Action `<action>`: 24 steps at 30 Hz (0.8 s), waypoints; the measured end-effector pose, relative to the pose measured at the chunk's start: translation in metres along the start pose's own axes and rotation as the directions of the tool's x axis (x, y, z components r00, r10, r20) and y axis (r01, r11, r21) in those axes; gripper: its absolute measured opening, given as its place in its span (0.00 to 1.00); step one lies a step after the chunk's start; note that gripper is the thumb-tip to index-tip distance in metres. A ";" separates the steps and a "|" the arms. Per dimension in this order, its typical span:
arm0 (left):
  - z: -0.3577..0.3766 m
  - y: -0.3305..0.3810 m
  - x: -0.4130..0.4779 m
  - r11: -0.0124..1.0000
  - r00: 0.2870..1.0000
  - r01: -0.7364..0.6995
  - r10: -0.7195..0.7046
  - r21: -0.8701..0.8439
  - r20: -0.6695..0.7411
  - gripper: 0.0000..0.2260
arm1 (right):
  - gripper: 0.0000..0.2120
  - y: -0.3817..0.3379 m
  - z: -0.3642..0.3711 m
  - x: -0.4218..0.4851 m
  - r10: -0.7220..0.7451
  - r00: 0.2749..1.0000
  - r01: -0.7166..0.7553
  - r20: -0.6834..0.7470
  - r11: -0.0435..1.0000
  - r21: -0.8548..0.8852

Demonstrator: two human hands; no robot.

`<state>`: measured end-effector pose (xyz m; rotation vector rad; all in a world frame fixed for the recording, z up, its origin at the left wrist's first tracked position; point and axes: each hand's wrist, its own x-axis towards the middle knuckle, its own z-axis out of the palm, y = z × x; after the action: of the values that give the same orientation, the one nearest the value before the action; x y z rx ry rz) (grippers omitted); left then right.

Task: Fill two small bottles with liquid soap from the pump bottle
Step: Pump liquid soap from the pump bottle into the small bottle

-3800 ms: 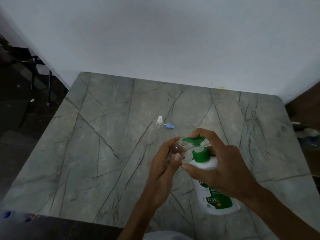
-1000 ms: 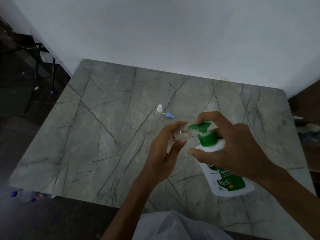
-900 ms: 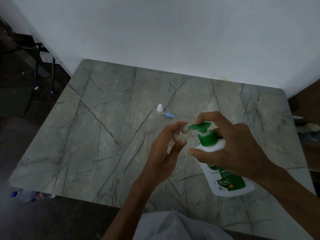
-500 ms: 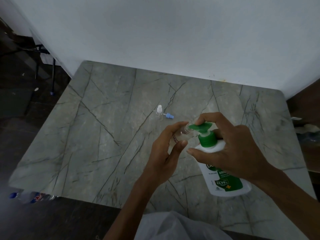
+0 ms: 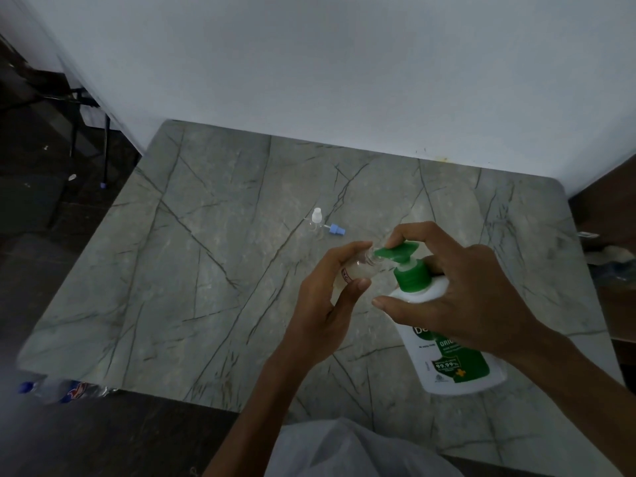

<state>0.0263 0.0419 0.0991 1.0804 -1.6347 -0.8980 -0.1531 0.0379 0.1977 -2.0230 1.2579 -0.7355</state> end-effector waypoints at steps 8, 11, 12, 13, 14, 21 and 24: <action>-0.003 -0.002 0.000 1.000 1.000 0.001 -0.001 0.022 -0.014 0.16 | 0.29 -0.001 -0.001 -0.002 0.016 0.998 -0.016 0.063 1.000 -0.002; -0.002 -0.002 -0.004 1.000 1.000 0.012 -0.012 0.021 -0.002 0.16 | 0.27 0.000 -0.001 -0.002 0.003 0.998 -0.002 0.058 1.000 -0.015; -0.001 -0.002 -0.005 1.000 1.000 0.014 -0.014 0.016 -0.001 0.16 | 0.26 0.001 -0.001 -0.002 0.005 0.998 -0.005 0.059 1.000 -0.010; 0.000 -0.002 -0.006 1.000 1.000 0.015 -0.015 0.010 -0.002 0.16 | 0.26 0.001 -0.001 -0.002 0.009 0.998 -0.009 0.059 1.000 -0.002; 0.000 -0.002 -0.007 1.000 1.000 0.018 -0.018 0.002 -0.007 0.15 | 0.27 0.001 -0.001 -0.003 0.011 0.998 -0.011 0.060 1.000 0.003; 0.001 0.001 -0.006 1.000 1.000 0.016 -0.016 -0.005 -0.025 0.16 | 0.30 0.000 0.002 -0.003 0.000 0.999 0.001 0.044 1.000 -0.023; 0.001 0.002 -0.007 1.000 1.000 0.013 -0.013 -0.005 -0.012 0.15 | 0.27 0.001 0.001 -0.003 -0.021 1.000 0.021 0.024 0.999 -0.039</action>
<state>0.0263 0.0496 0.0990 1.0923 -1.6171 -0.9020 -0.1537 0.0403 0.1960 -2.0737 1.2488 -0.7000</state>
